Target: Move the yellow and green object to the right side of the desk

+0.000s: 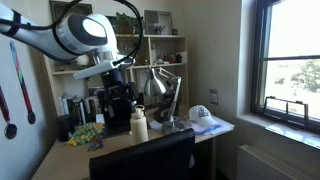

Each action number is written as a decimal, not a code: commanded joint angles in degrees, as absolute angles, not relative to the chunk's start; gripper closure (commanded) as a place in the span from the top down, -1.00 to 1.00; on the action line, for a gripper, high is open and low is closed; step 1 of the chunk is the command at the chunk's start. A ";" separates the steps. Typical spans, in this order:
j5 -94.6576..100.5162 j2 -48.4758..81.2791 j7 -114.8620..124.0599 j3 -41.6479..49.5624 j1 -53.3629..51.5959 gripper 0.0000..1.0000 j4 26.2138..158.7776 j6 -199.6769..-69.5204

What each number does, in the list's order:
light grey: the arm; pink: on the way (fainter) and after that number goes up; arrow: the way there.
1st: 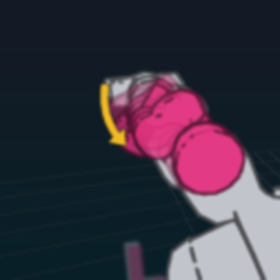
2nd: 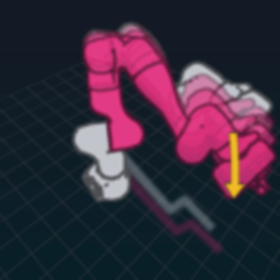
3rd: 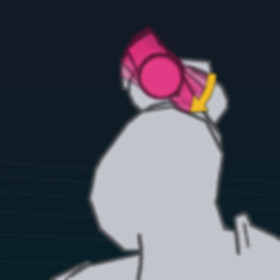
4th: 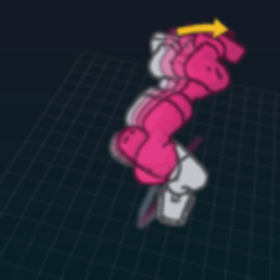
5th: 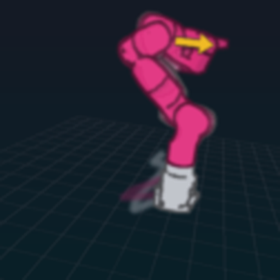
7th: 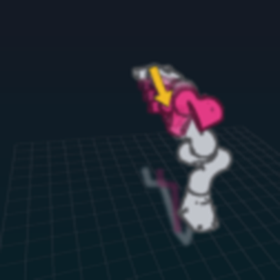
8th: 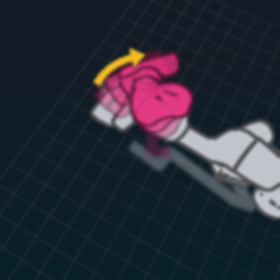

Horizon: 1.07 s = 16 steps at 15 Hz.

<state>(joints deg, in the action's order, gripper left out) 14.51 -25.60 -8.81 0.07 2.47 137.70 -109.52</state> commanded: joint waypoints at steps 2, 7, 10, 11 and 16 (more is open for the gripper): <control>14.74 -25.58 -8.59 0.64 1.79 1.00 137.58 -109.33; 14.74 -25.58 -8.59 0.64 1.79 1.00 137.58 -109.33; 13.04 -20.72 -6.34 -1.81 -0.64 1.00 134.47 -110.39; 12.70 -18.51 -5.69 -3.33 -2.08 1.00 133.00 -110.44; 12.46 -6.04 -2.62 -10.88 -8.79 1.00 123.32 -109.58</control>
<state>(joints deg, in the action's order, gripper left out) 12.42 -14.56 -5.01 -7.61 -6.14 130.63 -110.40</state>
